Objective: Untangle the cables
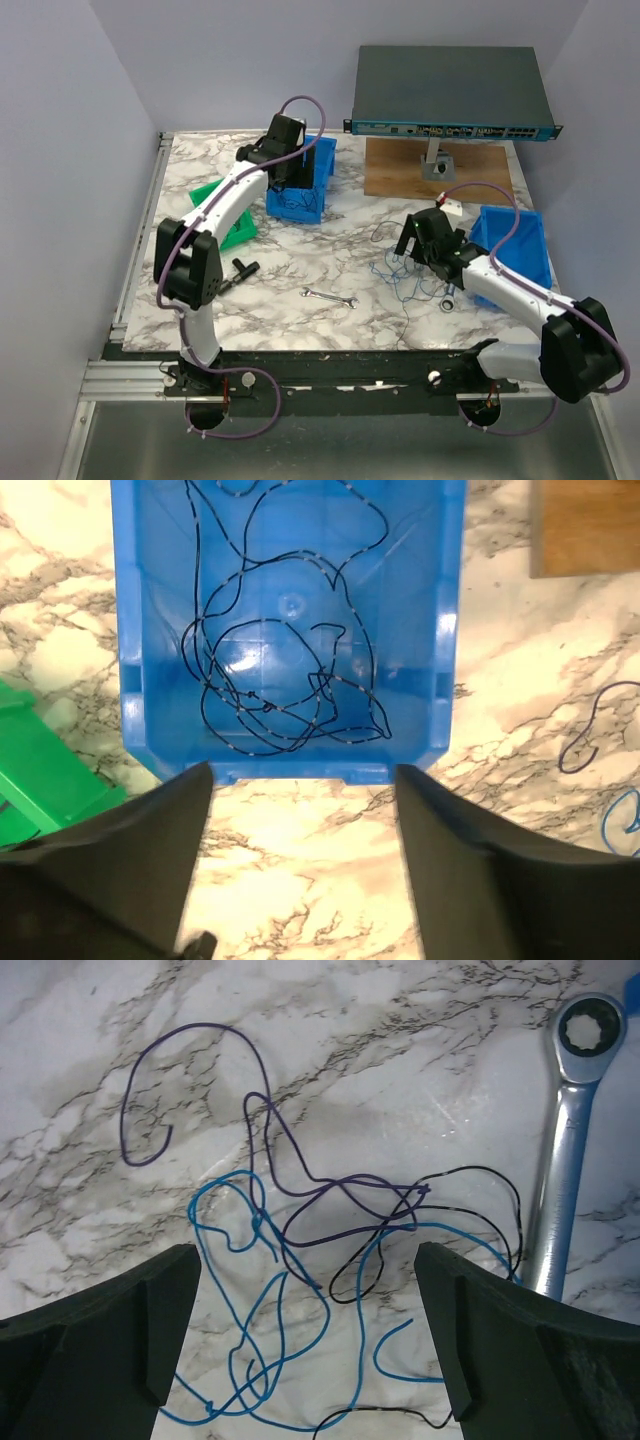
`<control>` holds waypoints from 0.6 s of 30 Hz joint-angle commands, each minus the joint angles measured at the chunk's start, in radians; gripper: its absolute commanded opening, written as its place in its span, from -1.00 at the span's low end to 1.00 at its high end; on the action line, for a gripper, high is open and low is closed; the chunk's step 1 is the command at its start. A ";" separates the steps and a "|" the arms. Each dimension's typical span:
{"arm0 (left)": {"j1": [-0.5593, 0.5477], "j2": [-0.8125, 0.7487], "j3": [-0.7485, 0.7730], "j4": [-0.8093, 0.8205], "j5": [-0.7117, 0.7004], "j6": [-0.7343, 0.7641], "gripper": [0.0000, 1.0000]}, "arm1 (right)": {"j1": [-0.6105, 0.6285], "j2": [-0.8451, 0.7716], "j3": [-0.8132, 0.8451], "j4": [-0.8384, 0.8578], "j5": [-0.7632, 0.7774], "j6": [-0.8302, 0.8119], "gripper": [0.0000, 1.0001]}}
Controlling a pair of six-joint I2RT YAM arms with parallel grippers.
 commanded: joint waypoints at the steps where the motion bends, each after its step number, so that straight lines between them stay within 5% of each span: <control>1: -0.021 -0.190 -0.230 0.186 0.031 -0.075 0.69 | -0.030 0.032 0.031 -0.030 0.057 -0.004 0.91; 4: -0.021 -0.287 -0.335 0.239 0.037 -0.102 0.85 | -0.044 0.063 0.041 -0.015 0.042 -0.013 0.73; 12: -0.069 -0.483 -0.544 0.304 0.078 -0.112 0.89 | -0.052 0.124 0.035 0.017 0.011 0.007 0.12; 13: -0.088 -0.516 -0.594 0.328 0.101 -0.118 0.89 | -0.052 0.122 0.036 0.015 -0.004 0.011 0.00; 15: -0.121 -0.571 -0.679 0.373 0.134 -0.140 0.89 | -0.051 0.093 0.036 0.005 -0.029 0.016 -0.58; 18: -0.189 -0.656 -0.820 0.450 0.164 -0.170 0.89 | -0.051 0.034 0.017 0.021 -0.052 0.004 -0.98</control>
